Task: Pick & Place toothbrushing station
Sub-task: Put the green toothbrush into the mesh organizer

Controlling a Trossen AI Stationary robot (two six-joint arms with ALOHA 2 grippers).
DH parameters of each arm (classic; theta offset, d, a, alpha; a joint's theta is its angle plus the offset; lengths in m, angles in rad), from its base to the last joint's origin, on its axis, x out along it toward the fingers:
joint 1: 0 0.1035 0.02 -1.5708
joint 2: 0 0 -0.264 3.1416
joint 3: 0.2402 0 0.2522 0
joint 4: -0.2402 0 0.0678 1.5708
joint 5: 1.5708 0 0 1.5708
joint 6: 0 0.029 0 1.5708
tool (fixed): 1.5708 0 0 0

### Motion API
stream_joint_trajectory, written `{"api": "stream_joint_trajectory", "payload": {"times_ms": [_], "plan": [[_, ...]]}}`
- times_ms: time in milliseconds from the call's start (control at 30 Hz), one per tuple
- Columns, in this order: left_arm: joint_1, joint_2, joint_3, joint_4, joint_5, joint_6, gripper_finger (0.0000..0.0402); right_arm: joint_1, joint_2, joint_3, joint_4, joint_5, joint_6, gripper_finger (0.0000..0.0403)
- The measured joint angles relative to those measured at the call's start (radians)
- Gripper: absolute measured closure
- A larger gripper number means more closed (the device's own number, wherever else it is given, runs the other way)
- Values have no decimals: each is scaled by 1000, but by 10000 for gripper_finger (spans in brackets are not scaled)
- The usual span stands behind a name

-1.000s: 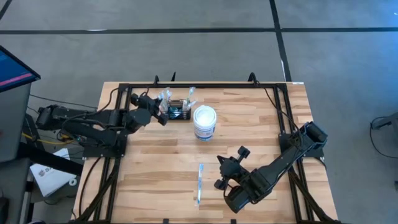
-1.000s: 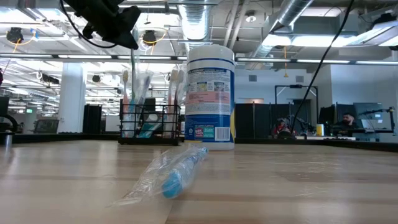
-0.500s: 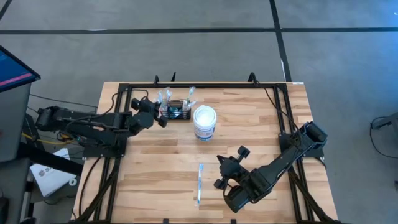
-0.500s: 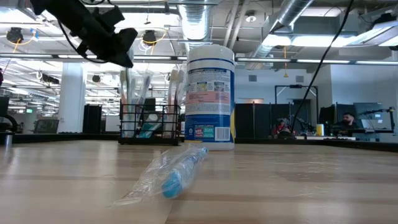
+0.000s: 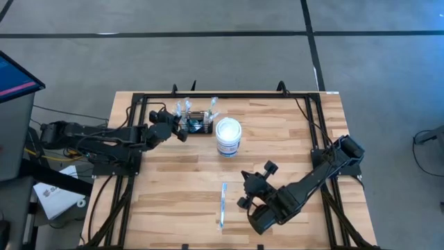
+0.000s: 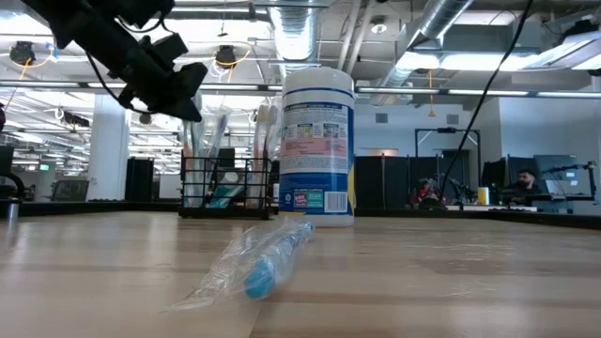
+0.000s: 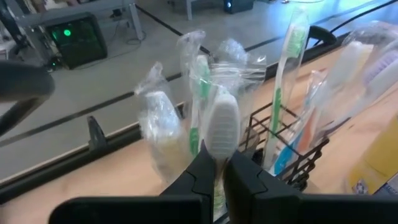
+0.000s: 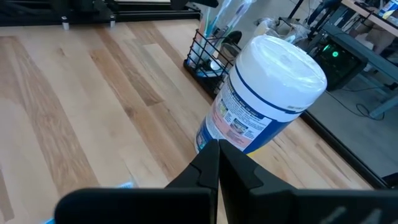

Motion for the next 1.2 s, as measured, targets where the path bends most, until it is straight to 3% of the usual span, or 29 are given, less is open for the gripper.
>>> {"api": "stream_joint_trajectory", "payload": {"times_ms": [467,1200], "plan": [[61,-1,-103,152,79,-22,391,-5,0,0,0,0,0,403],[45,-3,-107,172,95,32,257,-5,0,0,-2,0,-1,403]]}}
